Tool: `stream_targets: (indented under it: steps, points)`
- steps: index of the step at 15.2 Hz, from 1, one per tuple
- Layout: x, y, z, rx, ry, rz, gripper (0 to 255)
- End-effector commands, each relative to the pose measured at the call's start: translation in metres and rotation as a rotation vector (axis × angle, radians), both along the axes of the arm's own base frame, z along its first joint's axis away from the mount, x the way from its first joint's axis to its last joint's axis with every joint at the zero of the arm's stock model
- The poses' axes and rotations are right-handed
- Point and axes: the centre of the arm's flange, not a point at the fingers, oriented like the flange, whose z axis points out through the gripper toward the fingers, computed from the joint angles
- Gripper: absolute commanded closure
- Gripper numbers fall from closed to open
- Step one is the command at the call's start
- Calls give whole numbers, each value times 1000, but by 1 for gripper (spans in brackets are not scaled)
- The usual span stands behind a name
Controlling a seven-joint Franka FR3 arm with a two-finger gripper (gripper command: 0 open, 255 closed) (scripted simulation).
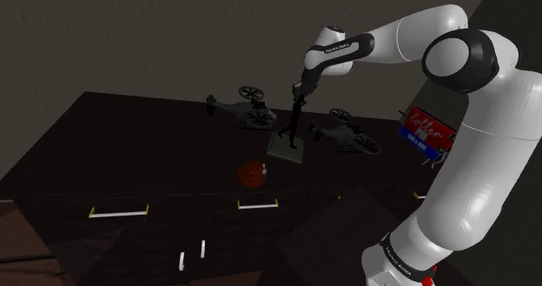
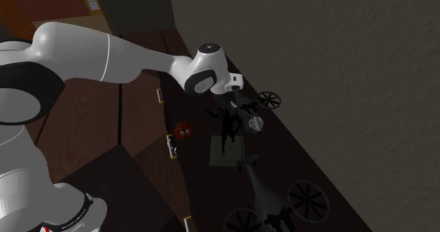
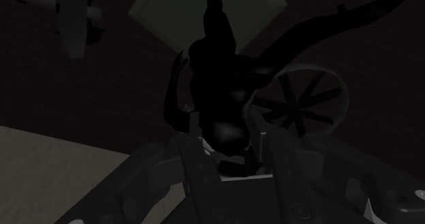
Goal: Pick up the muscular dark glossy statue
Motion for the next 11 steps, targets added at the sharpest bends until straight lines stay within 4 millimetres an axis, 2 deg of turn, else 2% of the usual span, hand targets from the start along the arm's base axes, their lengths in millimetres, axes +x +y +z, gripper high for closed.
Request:
stream_targets:
  steps: [1,11]
  points:
    - [0,0,8,0,0,0,255]
    - [0,0,61,0,0,0,255]
